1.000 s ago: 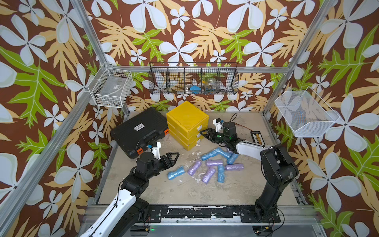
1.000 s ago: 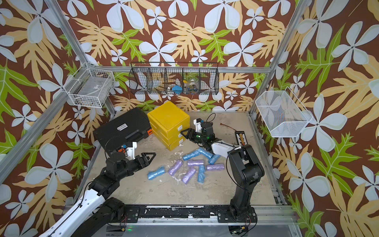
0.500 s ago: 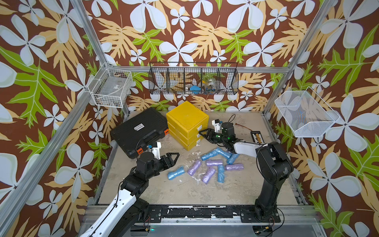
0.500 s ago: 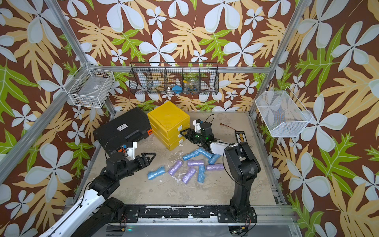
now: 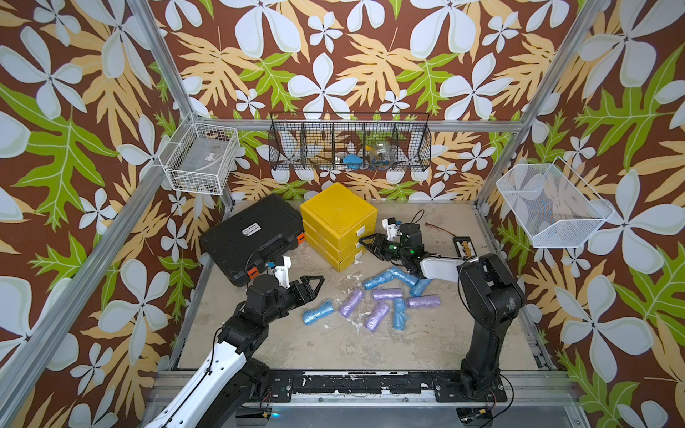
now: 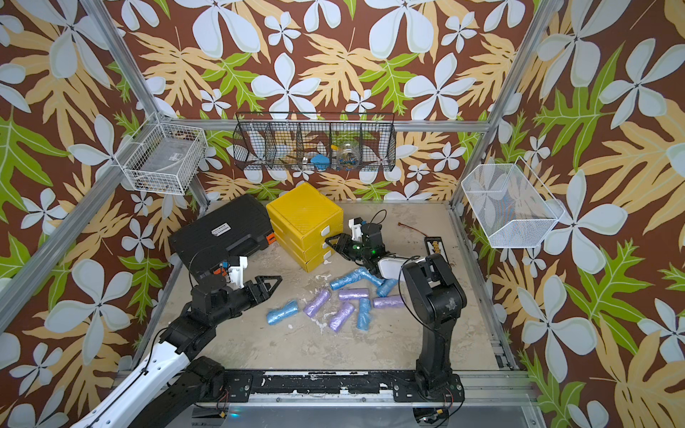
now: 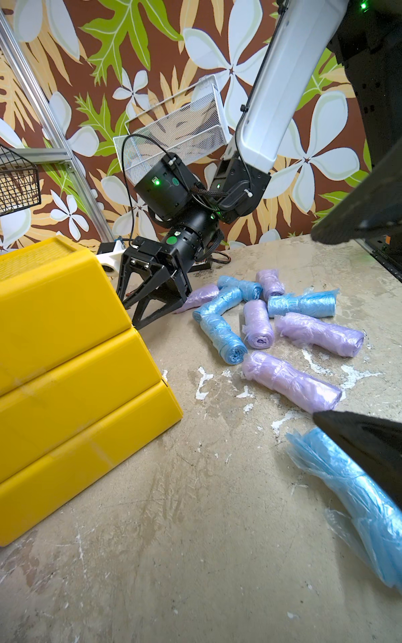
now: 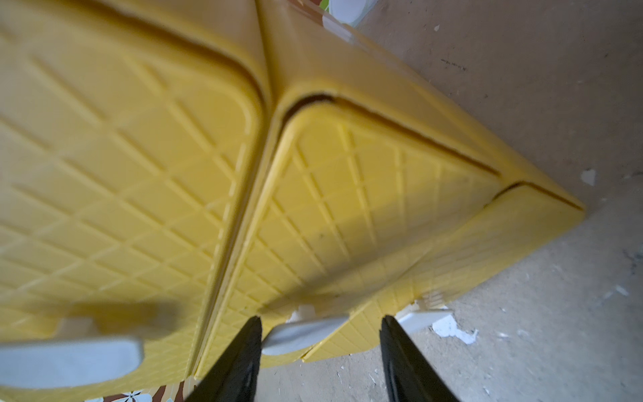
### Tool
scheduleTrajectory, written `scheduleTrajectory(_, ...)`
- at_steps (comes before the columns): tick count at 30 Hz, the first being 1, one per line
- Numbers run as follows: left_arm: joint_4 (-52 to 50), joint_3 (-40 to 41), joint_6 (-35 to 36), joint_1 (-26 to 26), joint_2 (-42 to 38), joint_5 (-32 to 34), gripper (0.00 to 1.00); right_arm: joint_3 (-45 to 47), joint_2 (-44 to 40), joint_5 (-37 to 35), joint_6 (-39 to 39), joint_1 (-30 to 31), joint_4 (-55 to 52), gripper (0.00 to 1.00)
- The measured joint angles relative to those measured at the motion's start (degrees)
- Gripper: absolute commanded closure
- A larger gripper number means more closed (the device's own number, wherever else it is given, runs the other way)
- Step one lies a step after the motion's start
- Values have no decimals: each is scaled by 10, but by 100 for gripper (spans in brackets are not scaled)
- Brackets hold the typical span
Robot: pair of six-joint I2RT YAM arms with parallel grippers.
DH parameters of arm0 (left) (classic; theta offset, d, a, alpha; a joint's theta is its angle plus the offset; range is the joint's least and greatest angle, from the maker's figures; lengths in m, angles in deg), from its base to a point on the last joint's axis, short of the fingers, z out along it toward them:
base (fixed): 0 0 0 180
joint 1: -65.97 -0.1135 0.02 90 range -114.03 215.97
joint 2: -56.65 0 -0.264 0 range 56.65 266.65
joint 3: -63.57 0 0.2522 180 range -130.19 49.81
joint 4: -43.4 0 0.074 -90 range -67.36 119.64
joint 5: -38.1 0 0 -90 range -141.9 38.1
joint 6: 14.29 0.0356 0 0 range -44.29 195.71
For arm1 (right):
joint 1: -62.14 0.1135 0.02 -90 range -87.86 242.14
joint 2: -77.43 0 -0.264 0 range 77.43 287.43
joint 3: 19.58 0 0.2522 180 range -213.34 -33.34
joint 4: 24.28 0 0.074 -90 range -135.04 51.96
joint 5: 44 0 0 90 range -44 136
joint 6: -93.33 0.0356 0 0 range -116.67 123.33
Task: Sort the rolls of trash bags by color and place them into the drawer
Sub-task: Open the drawer in the storage box.
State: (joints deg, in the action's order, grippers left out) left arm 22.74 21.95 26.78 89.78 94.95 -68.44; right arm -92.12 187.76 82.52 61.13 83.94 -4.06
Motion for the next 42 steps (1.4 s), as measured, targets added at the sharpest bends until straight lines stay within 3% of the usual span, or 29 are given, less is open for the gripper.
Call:
scheduleTrajectory(20, 4, 1, -3, 0, 9, 0, 22, 133, -94, -10, -29, -4, 26, 52)
scheduleTrajectory(42, 29, 1, -3, 0, 38, -5, 23, 242, -237, -21, -106, -52, -85, 52)
